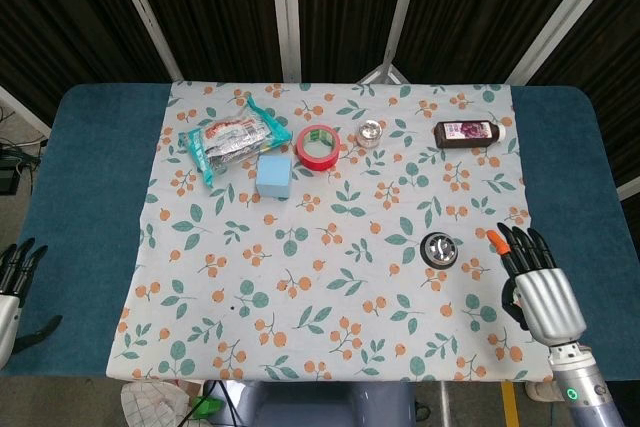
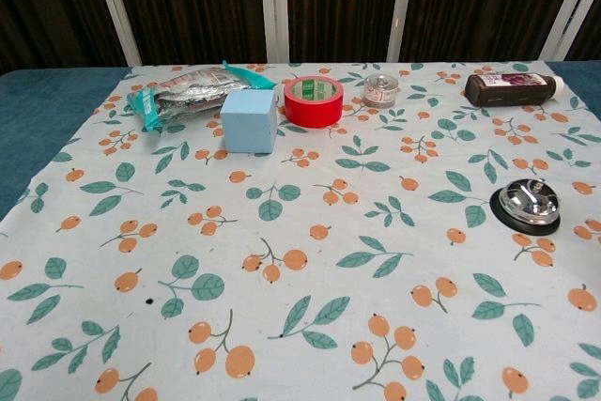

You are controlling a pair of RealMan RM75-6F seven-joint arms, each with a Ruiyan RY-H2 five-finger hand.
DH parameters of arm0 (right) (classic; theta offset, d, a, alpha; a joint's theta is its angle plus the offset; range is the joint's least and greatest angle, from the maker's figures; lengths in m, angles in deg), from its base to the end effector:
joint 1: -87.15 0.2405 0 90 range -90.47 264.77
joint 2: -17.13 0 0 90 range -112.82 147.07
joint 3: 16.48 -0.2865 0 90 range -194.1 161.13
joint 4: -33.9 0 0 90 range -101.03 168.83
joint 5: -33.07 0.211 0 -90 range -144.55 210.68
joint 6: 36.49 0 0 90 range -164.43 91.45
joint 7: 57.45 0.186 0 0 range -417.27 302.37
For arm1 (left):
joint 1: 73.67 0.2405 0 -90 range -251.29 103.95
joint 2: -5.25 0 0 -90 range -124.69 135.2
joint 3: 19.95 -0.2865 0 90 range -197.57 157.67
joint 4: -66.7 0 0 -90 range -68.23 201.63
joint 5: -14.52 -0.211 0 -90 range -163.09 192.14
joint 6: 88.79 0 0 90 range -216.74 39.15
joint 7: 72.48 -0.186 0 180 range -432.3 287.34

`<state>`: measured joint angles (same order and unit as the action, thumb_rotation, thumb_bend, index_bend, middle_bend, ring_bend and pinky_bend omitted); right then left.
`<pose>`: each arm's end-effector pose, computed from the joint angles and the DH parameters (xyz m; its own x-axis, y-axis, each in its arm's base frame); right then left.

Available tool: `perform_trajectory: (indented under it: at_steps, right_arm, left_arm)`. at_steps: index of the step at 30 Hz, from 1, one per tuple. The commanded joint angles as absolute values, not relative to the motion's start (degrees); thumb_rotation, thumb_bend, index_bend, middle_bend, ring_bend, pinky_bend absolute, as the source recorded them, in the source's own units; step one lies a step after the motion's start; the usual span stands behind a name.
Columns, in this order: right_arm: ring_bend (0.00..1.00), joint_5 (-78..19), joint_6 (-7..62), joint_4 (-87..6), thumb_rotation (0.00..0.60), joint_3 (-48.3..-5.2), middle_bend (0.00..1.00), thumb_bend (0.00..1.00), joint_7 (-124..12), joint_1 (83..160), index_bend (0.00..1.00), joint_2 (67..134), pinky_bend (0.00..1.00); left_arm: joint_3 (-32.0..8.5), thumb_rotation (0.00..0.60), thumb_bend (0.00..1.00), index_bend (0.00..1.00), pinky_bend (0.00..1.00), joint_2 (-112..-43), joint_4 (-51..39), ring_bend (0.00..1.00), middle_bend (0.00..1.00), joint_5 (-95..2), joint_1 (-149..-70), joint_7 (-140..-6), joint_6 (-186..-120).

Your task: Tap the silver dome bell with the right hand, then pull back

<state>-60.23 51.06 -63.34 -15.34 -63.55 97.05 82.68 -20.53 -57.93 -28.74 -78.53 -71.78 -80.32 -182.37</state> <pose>-0.2810 -0.2330 0.1434 0.4010 0.0129 0.9160 -0.8929 -0.2181 0.3939 -0.3259 0.1727 0.1788 0.4862 -0.0429 0.8728 0.8732 -0.0158 -0.4872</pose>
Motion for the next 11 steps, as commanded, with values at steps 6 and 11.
perform_trajectory:
  at_steps: [6, 11]
  right_arm:
    - [0.0, -61.43, 56.18, -57.99, 0.6, -14.21, 0.0, 0.89, -63.71, 92.39, 0.0, 84.05, 0.0]
    - [0.0, -60.22, 56.02, -58.4, 0.6, -14.72, 0.0, 0.89, -62.67, 91.62, 0.0, 83.42, 0.0]
  left_arm:
    - [-20.88, 0.6, 0.27, 0.08, 0.09, -57.7, -28.39, 0.0, 0.0, -79.25, -71.36, -79.63, -183.06]
    - [-21.07, 0.6, 0.27, 0.08, 0.09, -57.54, -28.13, 0.0, 0.0, -79.58, -71.37, -79.24, -183.0]
